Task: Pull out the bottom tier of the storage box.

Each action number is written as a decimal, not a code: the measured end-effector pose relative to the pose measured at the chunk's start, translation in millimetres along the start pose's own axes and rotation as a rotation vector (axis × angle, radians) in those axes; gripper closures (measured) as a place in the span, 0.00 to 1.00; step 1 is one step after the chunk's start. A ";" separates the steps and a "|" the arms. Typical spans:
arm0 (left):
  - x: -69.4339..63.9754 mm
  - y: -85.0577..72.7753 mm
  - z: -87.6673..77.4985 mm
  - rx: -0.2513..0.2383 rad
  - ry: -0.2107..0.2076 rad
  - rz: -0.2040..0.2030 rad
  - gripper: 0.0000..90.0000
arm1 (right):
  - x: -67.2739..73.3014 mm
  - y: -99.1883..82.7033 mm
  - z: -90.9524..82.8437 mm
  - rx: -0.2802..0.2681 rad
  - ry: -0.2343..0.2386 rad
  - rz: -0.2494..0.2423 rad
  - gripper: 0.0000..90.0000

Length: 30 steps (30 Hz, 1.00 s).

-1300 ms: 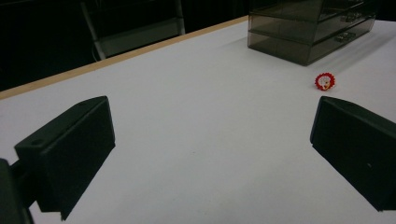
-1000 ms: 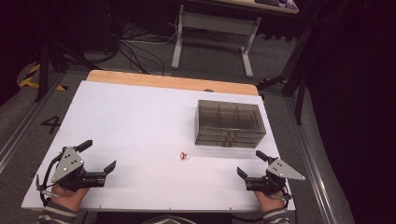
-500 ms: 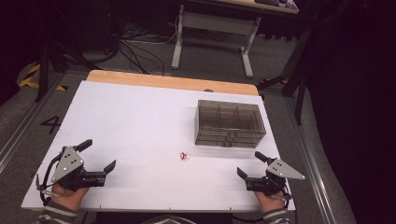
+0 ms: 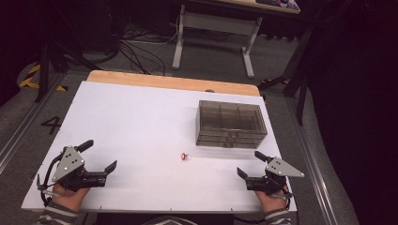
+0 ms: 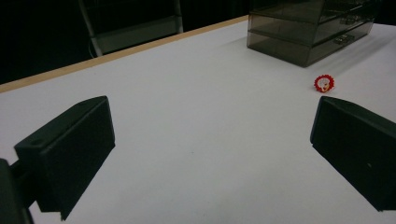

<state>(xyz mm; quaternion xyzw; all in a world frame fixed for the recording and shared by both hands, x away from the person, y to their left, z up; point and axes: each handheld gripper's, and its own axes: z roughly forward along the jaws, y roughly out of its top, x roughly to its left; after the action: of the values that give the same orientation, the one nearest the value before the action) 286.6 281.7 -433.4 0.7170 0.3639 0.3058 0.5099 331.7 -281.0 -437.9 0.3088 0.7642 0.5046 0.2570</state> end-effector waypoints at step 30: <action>-0.9 -0.6 2.7 0.012 0.002 -0.002 0.01 | 29.5 34.4 43.5 0.036 0.112 -0.086 0.07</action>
<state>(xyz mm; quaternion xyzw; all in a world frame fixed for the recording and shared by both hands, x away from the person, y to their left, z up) 288.1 279.7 -434.9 0.7193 0.3669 0.3039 0.5055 349.7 -222.5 -423.9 0.2515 0.7989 0.4956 0.2298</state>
